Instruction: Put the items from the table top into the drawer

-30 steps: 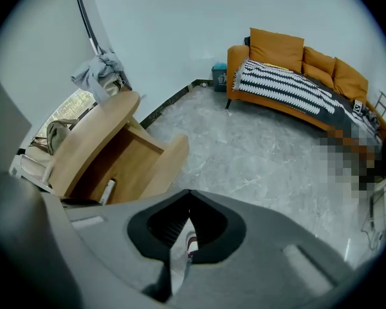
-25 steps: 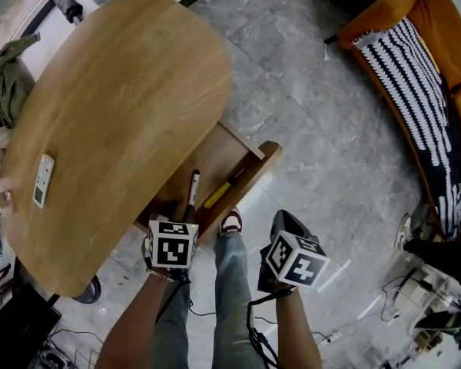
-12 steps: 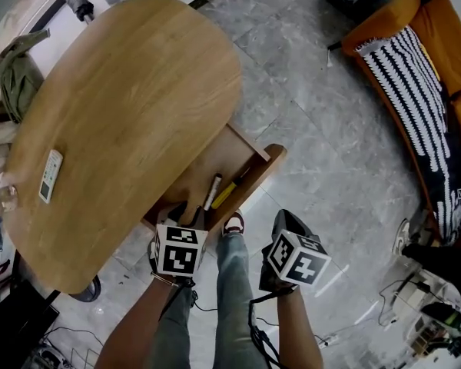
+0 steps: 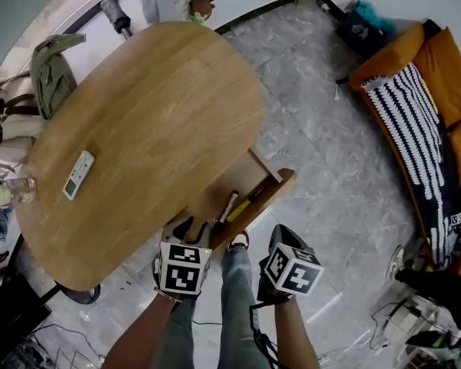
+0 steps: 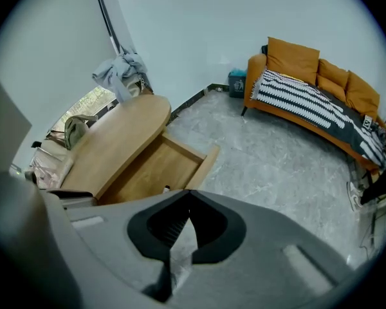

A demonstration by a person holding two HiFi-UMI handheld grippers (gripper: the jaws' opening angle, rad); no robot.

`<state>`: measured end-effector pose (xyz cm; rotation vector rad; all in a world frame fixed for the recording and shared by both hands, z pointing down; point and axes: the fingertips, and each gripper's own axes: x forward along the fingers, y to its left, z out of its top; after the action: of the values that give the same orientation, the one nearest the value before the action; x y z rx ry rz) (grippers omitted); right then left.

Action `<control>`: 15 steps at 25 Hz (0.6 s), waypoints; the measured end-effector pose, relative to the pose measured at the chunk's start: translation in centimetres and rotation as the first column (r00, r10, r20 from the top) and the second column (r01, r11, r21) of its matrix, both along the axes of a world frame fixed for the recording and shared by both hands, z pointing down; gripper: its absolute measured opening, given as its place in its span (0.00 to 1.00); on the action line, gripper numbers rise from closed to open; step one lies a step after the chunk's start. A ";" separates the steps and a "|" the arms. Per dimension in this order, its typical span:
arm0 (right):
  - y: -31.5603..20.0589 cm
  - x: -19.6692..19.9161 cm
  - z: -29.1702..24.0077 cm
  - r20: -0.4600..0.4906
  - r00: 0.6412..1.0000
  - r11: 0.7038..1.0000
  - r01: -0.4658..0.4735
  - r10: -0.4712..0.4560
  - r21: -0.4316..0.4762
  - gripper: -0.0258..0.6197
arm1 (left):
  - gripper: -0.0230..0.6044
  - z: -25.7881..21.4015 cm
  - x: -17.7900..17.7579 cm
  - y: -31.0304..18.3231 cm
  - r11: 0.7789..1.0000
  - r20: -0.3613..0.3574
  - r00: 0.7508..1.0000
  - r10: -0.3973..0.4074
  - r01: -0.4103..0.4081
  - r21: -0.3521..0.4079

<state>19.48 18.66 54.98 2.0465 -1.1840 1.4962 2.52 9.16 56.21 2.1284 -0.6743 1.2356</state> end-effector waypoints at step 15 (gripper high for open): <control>-9.0 -10.8 -3.6 0.006 0.965 0.964 0.260 -0.261 0.062 0.05 | 0.25 -5.9 -16.0 -7.0 0.945 0.007 0.951 -0.309 0.307 0.112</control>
<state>8.64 9.62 51.39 1.8336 -1.4572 1.3647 -13.44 2.15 50.27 1.9995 -1.0629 1.0747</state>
